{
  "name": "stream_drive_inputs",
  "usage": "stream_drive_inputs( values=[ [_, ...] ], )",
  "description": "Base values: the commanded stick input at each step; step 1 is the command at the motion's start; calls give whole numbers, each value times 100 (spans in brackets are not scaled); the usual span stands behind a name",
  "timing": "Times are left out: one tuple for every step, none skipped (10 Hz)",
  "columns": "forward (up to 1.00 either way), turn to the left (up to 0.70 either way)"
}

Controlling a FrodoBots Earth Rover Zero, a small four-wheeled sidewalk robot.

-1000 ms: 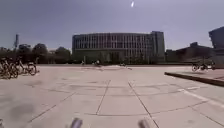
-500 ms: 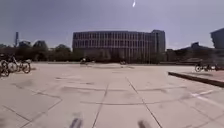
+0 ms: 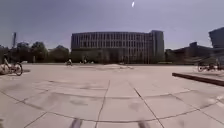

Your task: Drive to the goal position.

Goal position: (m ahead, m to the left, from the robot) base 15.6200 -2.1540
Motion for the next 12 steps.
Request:
stream_drive_inputs(
  values=[
    [100,0],
    [100,0],
    [100,0],
    [100,0],
    [100,0],
    [100,0],
    [100,0],
    [100,0],
    [100,0],
    [100,0],
    [100,0],
    [100,0]
  ],
)
